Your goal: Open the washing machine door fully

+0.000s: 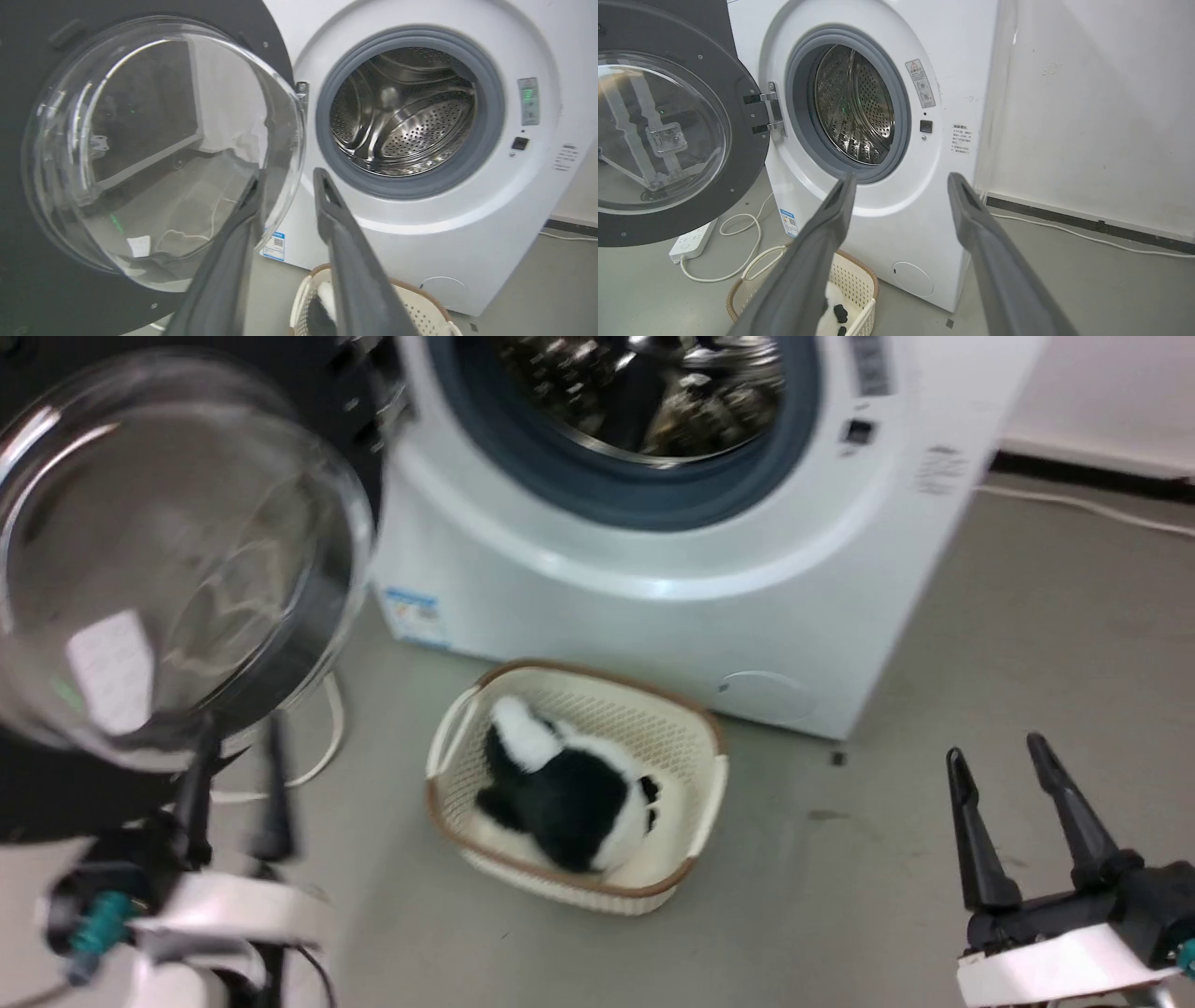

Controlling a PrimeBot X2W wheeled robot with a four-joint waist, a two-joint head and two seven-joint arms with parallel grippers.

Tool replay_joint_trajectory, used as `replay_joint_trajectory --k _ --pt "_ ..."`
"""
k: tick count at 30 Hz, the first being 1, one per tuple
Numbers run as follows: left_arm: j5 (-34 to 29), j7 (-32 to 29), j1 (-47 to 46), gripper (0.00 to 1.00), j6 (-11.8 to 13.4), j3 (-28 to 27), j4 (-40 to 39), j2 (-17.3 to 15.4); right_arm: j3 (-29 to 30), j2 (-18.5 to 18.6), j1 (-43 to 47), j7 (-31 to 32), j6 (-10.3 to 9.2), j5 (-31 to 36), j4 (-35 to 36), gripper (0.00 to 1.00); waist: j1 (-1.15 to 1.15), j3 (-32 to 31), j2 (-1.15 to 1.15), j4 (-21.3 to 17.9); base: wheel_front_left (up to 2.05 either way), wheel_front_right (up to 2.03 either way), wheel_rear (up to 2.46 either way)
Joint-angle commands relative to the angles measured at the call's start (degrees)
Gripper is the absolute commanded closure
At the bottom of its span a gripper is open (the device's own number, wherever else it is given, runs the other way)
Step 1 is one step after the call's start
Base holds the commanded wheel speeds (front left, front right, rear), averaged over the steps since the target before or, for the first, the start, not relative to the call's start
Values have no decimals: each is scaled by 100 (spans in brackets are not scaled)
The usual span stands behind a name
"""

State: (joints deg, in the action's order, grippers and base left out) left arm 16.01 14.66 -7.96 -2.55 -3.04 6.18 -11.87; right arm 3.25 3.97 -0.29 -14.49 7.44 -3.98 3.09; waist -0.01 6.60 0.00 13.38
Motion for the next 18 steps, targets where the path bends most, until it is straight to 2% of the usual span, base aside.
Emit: replay_joint_trajectory --k 1,4,8,18 --pt "-42 11 88 0 -6 52 -64 35 14 -28 63 -33 5 32 -10 0 1 -247 0 -299 0 0 0" --pt "-154 -8 347 0 97 288 -266 251 11 -70 119 -42 5 34 -30 0 1 -343 0 -518 0 0 0" --pt "-321 -50 636 0 186 541 -320 379 -37 -94 214 -47 5 45 -51 0 1 -411 0 -712 0 0 0" --pt "-528 4 1116 0 392 925 -292 629 -77 -107 465 -50 5 -3 -133 0 1 -517 0 -927 0 0 0"
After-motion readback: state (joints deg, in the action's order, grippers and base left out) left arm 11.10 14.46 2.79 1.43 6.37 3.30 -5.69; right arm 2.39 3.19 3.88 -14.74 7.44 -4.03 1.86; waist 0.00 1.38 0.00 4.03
